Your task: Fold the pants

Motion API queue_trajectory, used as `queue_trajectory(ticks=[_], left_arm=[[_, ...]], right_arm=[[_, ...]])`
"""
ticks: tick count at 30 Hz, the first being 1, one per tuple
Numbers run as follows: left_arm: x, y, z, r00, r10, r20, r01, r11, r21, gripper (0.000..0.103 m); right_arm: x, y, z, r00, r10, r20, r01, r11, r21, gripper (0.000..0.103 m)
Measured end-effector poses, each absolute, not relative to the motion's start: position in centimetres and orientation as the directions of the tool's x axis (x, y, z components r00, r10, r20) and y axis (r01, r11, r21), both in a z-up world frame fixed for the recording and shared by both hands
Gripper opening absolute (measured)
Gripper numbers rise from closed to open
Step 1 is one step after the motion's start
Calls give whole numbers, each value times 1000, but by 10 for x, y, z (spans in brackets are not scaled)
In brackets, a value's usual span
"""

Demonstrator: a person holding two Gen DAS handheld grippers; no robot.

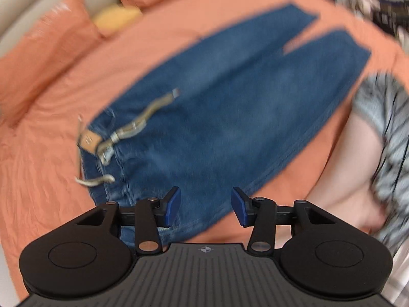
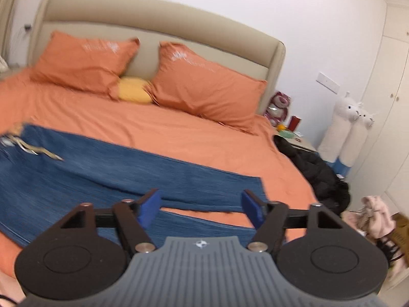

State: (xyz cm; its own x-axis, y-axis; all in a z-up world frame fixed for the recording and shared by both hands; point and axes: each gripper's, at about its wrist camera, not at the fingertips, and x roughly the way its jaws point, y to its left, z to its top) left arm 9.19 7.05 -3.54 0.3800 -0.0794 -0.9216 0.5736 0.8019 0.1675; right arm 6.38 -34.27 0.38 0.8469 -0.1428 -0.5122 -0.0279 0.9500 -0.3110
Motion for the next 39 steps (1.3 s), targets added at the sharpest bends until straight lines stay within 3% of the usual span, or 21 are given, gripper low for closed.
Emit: queue_trajectory(ticks=[4,13,18,21,24,26,27,30,36,37,39], left_arm=[[109,60,-77,260,-35,-965,661,735,151,54],[131,25,-147,68,58,-996,770,632,89,54],[135,4,-182,-4,160,-987,805,586,92,55],[133,-6,-202,-29,224,-974,817,567,106,55],[128,-13,-218,14,312,-950,820,540,189,54],[124,-14,-224,67,338,-939,814,526,247,45],[122,-13,-224,91,340,-936,800,535,272,32],[116,-9,-213,159,307,-938,756,573,315,13],[103,5,-170,357,211,-910,630,664,401,7],[103,4,-162,388,193,-901,599,691,405,7],[103,6,-147,442,159,-883,545,734,405,7]], right_arm=[[94,-385,-10,793,-158,-588,-41,950,-310,39],[129,-454,-80,615,-202,-762,-164,912,-375,27],[135,-468,-126,535,-183,-825,-289,878,-383,27],[131,-466,-150,507,-176,-843,-392,824,-408,42],[126,-469,-171,477,-194,-857,-468,770,-434,42],[122,-472,-182,467,-209,-859,-496,743,-450,42],[120,-473,-187,468,-223,-855,-506,726,-466,43],[115,-478,-203,463,-239,-854,-536,692,-484,43],[106,-480,-230,539,-274,-797,-536,618,-575,41],[105,-480,-233,556,-286,-781,-528,604,-597,39],[102,-482,-237,576,-303,-759,-506,597,-622,7]])
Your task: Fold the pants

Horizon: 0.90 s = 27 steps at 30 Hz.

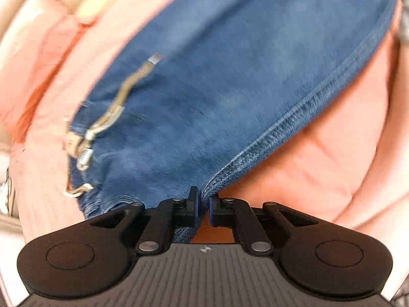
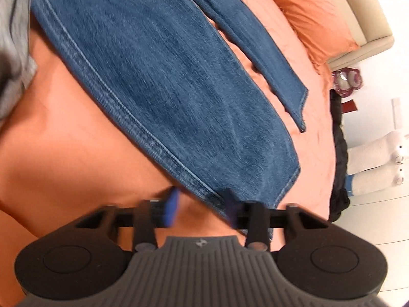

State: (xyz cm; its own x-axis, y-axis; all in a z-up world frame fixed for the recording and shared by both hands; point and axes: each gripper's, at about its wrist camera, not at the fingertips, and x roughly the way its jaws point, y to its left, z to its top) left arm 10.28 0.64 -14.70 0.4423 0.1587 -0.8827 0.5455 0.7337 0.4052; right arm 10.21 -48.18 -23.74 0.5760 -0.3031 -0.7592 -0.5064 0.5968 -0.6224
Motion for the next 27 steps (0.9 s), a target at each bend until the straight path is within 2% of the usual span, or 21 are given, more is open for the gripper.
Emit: queue_trajectory(ticks=[3,9,15,21,27], left_arm=[[102,7,-127,523,120,-844,492,766,413,7],[113,-1,-79,627,93,-773,402,811,424,5],[172,1,-44,653,78,-754,312,879,361,5],[255,15,-46,632,95,-769,225,927,300,4],[335,29,-83,584,133,-801,202,932,302,5]], right_arm=[[97,-488,-232,615,-331,-716,-433,617,-657,0],[106,-492,-177,724,-333,-604,-247,692,-678,0],[173,-489,-120,764,-361,-535,-139,718,-682,0],[274,-475,-103,759,-398,-516,-139,675,-725,0],[386,-463,-129,720,-425,-549,-166,663,-730,0]])
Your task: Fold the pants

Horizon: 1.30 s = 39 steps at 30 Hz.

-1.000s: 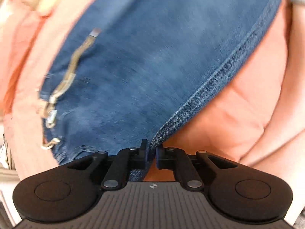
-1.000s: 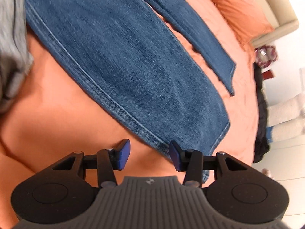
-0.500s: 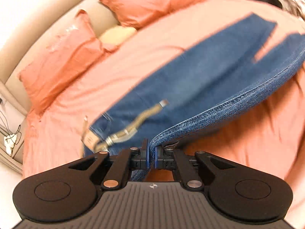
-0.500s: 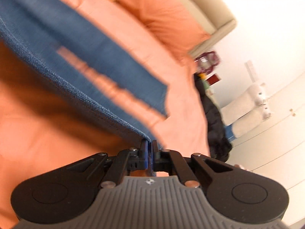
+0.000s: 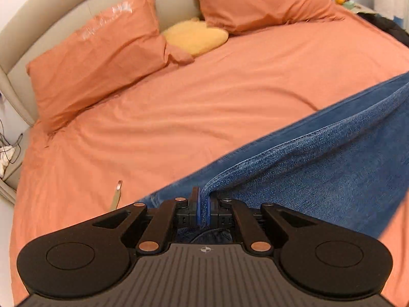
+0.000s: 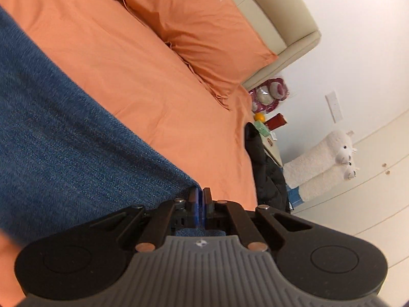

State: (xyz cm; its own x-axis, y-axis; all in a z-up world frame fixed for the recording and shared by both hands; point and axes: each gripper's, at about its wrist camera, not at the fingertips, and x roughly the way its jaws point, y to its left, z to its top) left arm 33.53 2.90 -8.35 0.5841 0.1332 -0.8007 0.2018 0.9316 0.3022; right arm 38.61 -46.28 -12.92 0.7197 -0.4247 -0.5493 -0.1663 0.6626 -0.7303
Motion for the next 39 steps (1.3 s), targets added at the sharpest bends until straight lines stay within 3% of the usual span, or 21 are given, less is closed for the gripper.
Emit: queue_trajectory(ticks=[7,12,13,15,20,22,24,26,31,35,39], left_arm=[[405,48,-151,498,131,-857,209,941,265,5],[421,63,-182,446,107,-889,222,949,225,5],[421,65,-183,445,99,-890,232,947,222,5],[419,68,-185,441,86,-894,243,947,211,5],[419,72,-189,446,70,-892,250,947,199,5],[414,73,-185,461,71,-884,238,950,201,5],[408,71,-179,479,74,-875,233,950,208,5],[407,69,-171,493,78,-867,231,948,217,5],[394,67,-145,544,85,-835,199,953,227,5],[388,67,-123,591,71,-803,194,954,227,5],[405,70,-129,580,89,-810,141,968,208,6]], right_arm=[[495,-466,-194,619,-499,-607,-173,667,-725,0],[518,-468,-221,571,-350,-743,-262,779,-569,0],[521,-472,-221,557,-317,-768,-279,799,-533,4],[531,-482,-221,535,-259,-804,-309,826,-472,30],[538,-468,-232,500,-198,-843,-460,764,-452,37],[539,-460,-240,501,-214,-838,-496,723,-481,36],[537,-455,-251,485,-214,-848,-539,691,-482,13],[535,-449,-257,470,-214,-856,-568,669,-480,0],[519,-435,-256,531,-265,-805,-554,610,-566,0],[516,-446,-227,636,-303,-710,-418,638,-647,0],[524,-454,-212,638,-356,-683,-314,689,-653,0]])
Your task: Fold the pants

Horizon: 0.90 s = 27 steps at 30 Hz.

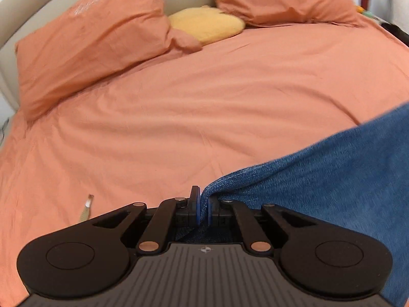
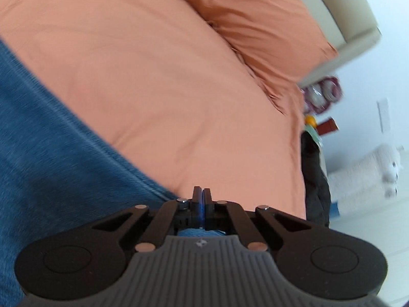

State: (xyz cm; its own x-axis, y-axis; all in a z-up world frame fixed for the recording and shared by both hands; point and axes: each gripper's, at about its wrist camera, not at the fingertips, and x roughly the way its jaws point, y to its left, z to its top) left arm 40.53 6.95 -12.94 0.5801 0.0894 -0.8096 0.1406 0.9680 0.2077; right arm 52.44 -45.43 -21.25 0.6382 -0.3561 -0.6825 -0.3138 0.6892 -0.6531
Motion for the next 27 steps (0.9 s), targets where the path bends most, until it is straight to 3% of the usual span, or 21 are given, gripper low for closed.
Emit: queue_trajectory(ticks=[3,6,8,9,10,13,18,27], left_arm=[[424,74,-150,519,98,-849,117,976,184,7],[432,83,-162,464,84,-882,124,979,159,21],[429,92,-152,478,71,-875,119,982,145,42],[424,97,-142,500,63,-864,113,984,137,64],[417,104,-131,523,51,-851,105,987,123,71],[395,132,-97,535,17,-845,74,995,67,71],[340,198,-65,541,-11,-841,-67,996,-56,71],[235,303,-90,540,-62,-839,-375,875,-306,71]], right_arm=[[531,-454,-213,623,-357,-696,-293,718,-631,0],[525,-443,-214,610,-338,-717,-308,733,-607,0],[528,-440,-218,595,-305,-743,-325,755,-570,0],[527,-436,-217,586,-286,-758,-332,769,-547,0],[524,-430,-215,578,-266,-772,-336,784,-522,0],[508,-404,-206,547,-180,-817,-331,850,-410,3],[470,-339,-190,483,0,-876,-291,943,-161,26],[372,-214,-171,395,285,-874,-313,935,163,40]])
